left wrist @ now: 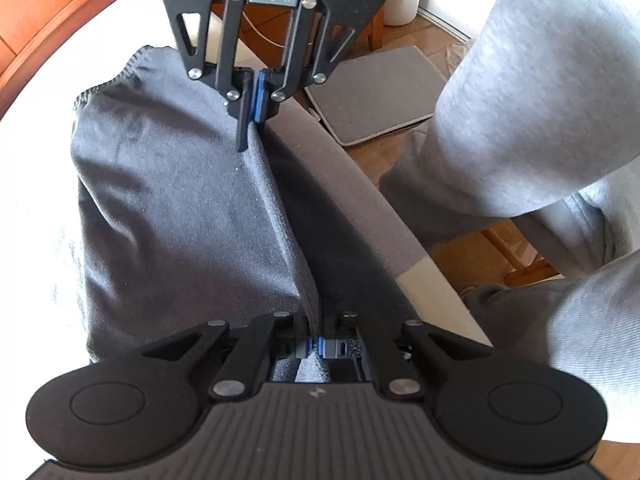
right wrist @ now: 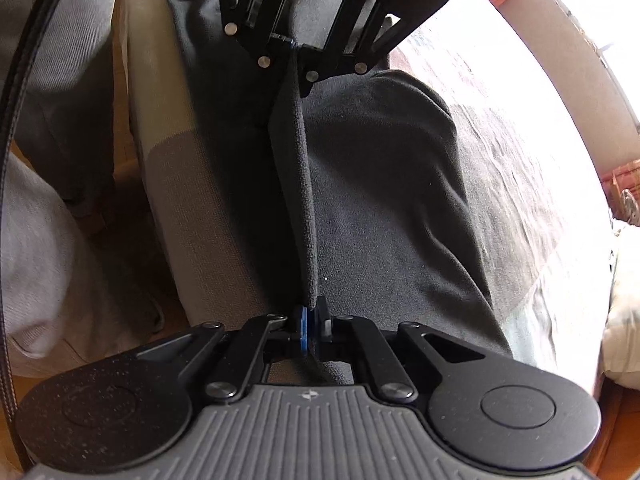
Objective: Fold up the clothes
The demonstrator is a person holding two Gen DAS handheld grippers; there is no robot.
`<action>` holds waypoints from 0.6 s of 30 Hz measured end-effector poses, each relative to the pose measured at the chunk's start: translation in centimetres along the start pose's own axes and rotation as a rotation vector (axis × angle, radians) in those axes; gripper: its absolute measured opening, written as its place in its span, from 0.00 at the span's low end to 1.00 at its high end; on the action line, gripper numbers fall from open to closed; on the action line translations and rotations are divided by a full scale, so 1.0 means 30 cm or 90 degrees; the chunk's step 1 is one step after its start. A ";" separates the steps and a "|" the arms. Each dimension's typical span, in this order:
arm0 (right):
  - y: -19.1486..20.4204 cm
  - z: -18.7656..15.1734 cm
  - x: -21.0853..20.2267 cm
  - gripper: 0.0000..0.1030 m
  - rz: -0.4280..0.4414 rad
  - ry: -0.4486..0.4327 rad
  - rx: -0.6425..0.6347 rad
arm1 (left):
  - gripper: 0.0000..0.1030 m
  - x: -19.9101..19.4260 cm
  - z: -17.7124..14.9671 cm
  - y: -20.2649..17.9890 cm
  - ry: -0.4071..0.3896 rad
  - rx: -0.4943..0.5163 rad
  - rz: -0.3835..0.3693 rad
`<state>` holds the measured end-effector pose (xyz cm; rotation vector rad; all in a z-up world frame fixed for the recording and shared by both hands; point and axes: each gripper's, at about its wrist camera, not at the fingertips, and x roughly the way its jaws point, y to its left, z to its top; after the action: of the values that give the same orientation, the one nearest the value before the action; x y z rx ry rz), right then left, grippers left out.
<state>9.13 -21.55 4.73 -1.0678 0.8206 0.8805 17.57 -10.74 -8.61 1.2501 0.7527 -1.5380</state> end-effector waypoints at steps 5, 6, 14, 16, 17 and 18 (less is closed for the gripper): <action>0.011 0.016 -0.024 0.03 0.000 -0.002 0.007 | 0.00 -0.010 -0.004 -0.001 0.004 0.000 -0.006; 0.016 0.017 -0.028 0.03 -0.001 -0.002 0.003 | 0.00 -0.011 -0.006 -0.003 0.003 0.007 -0.004; 0.051 0.008 -0.090 0.10 0.005 0.012 -0.004 | 0.03 0.001 -0.015 -0.019 0.025 0.022 -0.012; 0.049 -0.014 -0.126 0.11 -0.008 0.030 0.003 | 0.04 -0.006 -0.016 -0.021 0.026 0.015 -0.008; 0.047 -0.030 -0.145 0.11 -0.014 0.044 0.011 | 0.05 -0.013 -0.018 -0.021 0.029 0.009 -0.006; 0.043 -0.054 -0.166 0.11 -0.017 0.063 0.025 | 0.05 -0.019 -0.021 -0.023 0.033 0.003 -0.006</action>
<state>5.67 -23.76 8.23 -1.0924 0.8998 0.7912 17.14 -9.77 -8.31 1.2961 0.7901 -1.5204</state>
